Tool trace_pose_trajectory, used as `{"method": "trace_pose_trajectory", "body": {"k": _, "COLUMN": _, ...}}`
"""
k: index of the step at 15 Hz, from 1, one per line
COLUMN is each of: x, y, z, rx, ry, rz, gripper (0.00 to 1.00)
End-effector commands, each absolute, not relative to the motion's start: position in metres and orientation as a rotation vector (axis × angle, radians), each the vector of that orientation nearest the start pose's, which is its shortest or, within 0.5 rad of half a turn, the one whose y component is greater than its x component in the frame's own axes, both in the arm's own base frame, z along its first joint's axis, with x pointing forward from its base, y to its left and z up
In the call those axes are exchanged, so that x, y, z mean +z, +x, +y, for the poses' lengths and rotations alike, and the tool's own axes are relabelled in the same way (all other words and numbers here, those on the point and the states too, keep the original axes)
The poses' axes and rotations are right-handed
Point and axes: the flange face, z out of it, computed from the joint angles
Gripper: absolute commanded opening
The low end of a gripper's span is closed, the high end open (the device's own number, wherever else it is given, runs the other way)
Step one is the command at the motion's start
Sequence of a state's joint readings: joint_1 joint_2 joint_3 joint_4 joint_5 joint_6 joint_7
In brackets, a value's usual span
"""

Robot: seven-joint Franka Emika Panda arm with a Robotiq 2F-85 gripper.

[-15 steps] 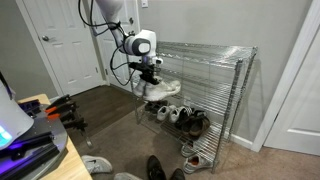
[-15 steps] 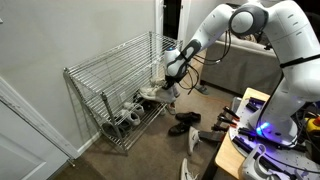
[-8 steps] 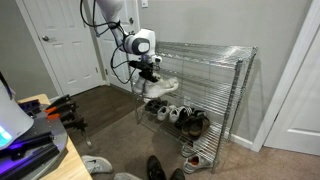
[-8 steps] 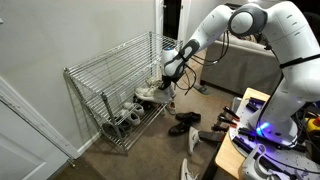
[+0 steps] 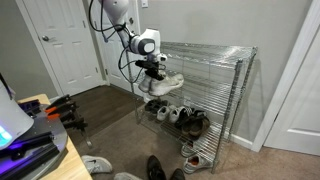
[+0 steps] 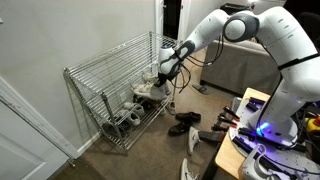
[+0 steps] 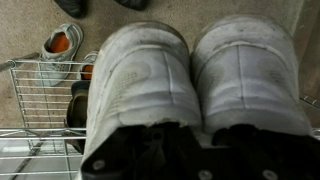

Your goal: Remove the sneakers from the first to the second shelf on the shoe rack

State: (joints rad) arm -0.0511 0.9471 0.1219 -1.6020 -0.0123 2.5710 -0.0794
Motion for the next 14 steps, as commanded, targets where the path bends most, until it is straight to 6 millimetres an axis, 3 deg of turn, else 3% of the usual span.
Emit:
{"method": "trace_pose_trajectory", "body": {"k": 1, "x": 0.061, "y": 0.696, "z": 0.036, "rx": -0.171, "ry": -3.026, "rz": -0.173, "gripper": 0.05}}
{"method": "trace_pose_trajectory", "body": {"k": 5, "x": 0.038, "y": 0.699, "z": 0.043, "rx": -0.207, "ry": -3.032, "rz": -0.177, "gripper": 0.05}}
{"method": "trace_pose_trajectory", "body": {"k": 9, "x": 0.039, "y": 0.700, "z": 0.045, "rx": -0.209, "ry": -3.028, "rz": -0.186, "gripper": 0.05}}
{"method": "trace_pose_trajectory", "body": {"k": 14, "x": 0.043, "y": 0.704, "z": 0.047, "rx": -0.348, "ry": -3.009, "rz": -0.169, "gripper": 0.05}}
